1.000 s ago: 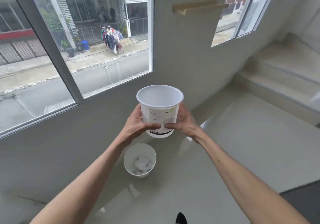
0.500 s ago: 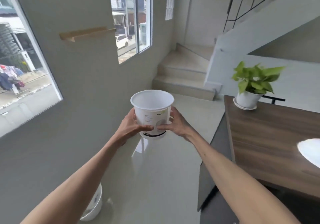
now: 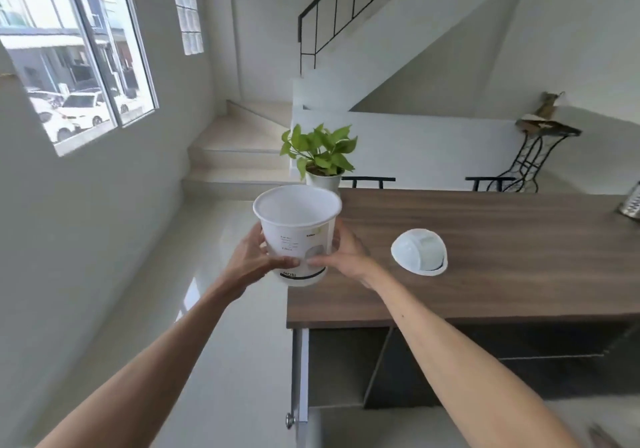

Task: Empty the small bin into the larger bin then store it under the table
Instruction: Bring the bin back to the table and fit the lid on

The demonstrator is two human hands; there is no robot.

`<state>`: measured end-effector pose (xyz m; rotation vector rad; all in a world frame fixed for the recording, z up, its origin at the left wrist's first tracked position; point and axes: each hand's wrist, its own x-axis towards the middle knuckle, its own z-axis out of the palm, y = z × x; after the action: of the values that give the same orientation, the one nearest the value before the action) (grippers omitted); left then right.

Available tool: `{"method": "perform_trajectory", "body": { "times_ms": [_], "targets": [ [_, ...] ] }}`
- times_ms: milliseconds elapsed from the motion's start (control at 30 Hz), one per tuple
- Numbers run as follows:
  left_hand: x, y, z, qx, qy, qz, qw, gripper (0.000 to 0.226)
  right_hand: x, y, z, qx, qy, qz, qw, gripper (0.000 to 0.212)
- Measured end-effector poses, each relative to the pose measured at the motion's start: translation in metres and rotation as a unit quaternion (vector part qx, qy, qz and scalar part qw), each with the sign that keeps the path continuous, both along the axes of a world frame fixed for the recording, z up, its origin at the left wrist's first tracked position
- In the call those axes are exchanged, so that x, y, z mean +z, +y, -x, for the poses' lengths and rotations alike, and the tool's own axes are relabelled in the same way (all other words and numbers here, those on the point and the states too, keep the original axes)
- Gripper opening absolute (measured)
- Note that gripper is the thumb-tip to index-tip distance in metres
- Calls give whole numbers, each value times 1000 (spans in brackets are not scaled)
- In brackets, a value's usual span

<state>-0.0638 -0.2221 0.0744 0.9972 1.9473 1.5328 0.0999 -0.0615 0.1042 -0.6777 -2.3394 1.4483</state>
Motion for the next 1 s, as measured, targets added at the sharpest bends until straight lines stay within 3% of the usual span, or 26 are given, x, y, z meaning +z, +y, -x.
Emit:
{"method": "perform_trajectory", "body": {
  "times_ms": [67,200,400,1000],
  "targets": [
    [0,29,-25,-18,1,9,1000,105,-2,24,-28,-23,-12,0,1000,99],
    [0,75,-63,-40,32,15,999,90,-5,57,-69,-58,-24,12,998,102],
    [-8,117,-77,-49,50,28,997,95,-11,90,-91,-83,-32,16,996,104],
    [-49,204,-19,-31,39,66,997,97,-55,180,-31,-106,-67,30,992,95]
  ]
}}
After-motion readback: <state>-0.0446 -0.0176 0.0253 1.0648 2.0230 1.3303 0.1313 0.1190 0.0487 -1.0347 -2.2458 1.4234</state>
